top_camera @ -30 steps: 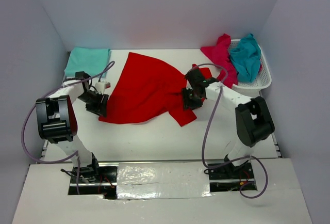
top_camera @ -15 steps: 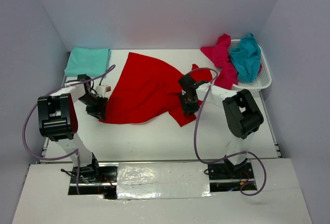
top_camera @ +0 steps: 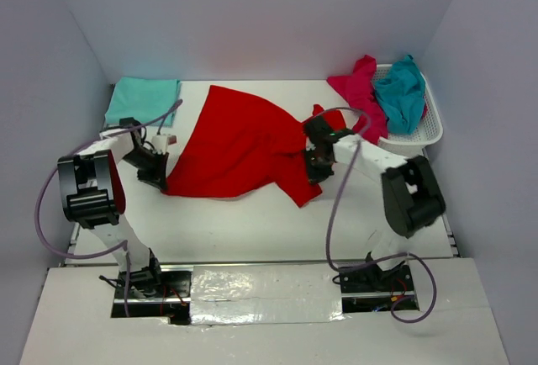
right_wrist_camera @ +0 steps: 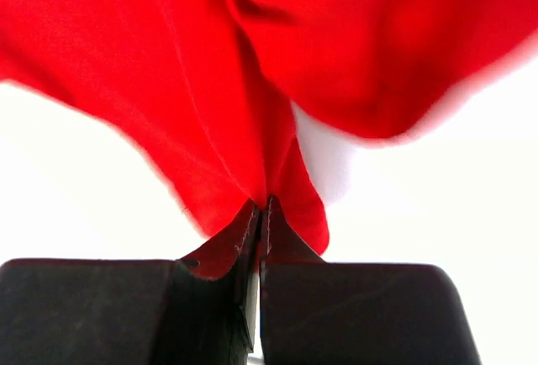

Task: Fold and stack the t-shirts
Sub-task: Flatten out the tshirt

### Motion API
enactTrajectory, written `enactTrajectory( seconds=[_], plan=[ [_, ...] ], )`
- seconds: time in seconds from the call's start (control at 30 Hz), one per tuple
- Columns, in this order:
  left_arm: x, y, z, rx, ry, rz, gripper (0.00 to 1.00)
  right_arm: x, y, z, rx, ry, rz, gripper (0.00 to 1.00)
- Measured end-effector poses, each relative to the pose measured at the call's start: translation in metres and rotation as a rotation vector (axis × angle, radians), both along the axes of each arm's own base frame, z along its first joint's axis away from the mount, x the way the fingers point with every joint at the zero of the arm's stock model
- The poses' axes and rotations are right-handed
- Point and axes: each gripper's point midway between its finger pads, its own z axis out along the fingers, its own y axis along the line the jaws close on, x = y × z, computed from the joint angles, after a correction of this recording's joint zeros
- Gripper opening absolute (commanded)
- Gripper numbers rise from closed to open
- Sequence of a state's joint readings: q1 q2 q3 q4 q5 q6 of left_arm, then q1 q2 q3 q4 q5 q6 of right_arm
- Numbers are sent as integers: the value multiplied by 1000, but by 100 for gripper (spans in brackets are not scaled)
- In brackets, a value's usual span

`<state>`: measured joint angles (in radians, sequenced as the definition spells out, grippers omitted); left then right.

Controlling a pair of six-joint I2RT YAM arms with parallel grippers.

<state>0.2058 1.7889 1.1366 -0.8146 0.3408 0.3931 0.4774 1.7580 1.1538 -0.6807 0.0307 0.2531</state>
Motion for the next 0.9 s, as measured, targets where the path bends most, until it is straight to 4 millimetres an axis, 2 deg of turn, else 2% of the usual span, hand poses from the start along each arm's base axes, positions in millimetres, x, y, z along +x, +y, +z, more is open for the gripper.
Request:
enactTrajectory(
  seconds=[0.07,0.17,0.23,0.33,0.37,0.43,0.5,0.57,0.6,0.63,0.7,0.73,0.77,0.8,0.83,0.87,0.9],
  plan=[
    [9,14,9,10,-34,27,0,-3,-7,23,114,-27,-41,0],
    [17,37,30,36,-106,53,0,-16,-35,57,291,-98,-161,0],
    [13,44,45,44,-143,57,0,-33,-41,66,383,-108,-205,0],
    [9,37,66,12,-169,33,0,-59,-20,72,530,-24,-182,0],
    [12,34,74,-5,-171,32,0,-60,-11,74,575,5,-172,0],
    [39,34,95,-26,-206,29,0,-45,3,88,651,69,-170,0],
    [93,38,126,-33,-287,38,0,3,17,116,723,86,-163,0],
    [163,45,159,-26,-432,54,0,84,27,144,782,33,-154,0],
    [193,47,176,-29,-505,73,0,136,31,158,819,-20,-149,0],
    [236,54,204,-8,-631,87,0,177,31,162,858,-46,-177,0],
    [285,60,250,19,-841,130,0,258,26,184,982,-141,-245,0],
    [295,61,270,18,-915,159,0,289,16,196,1035,-208,-271,0],
    [296,62,285,14,-968,193,0,311,0,209,1084,-279,-301,0],
    [290,63,299,5,-1005,229,0,319,-17,214,1110,-302,-347,0],
    [281,63,315,-6,-1029,257,0,323,-37,228,1128,-354,-378,0],
    [277,64,337,-18,-1077,270,0,320,-56,246,1126,-411,-400,0],
    [275,65,368,-27,-1153,273,0,311,-76,269,1117,-463,-421,0]
  ],
)
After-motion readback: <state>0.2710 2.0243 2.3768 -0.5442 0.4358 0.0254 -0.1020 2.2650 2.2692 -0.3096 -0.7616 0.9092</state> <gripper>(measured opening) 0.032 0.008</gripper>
